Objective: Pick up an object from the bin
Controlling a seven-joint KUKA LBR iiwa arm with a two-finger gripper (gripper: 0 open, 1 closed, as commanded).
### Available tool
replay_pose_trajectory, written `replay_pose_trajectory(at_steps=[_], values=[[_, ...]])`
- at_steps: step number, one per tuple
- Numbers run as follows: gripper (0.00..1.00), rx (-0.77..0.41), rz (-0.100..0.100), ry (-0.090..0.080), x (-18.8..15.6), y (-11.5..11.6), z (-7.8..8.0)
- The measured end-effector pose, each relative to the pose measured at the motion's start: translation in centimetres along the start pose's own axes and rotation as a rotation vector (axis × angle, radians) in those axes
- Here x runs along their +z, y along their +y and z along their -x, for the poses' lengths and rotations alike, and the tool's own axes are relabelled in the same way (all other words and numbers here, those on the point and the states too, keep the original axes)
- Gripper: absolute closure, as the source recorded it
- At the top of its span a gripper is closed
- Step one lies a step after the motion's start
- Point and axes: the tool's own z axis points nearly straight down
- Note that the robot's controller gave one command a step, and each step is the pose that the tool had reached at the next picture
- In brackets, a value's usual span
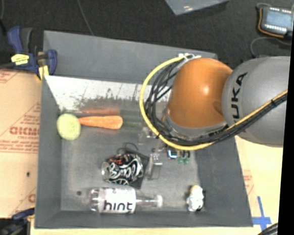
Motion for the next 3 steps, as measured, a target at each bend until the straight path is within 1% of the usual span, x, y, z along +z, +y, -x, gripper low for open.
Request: replay_pose_trajectory(at_steps=[1,2,3], values=[[0.0,-0.023,0.0,-0.037,-0.3,0.7,2.3],[0.0,-0.026,0.0,-0.007,2.9,1.2,2.1],[0.0,-0.017,0.002,-0.036,5.5,1.5,1.2]])
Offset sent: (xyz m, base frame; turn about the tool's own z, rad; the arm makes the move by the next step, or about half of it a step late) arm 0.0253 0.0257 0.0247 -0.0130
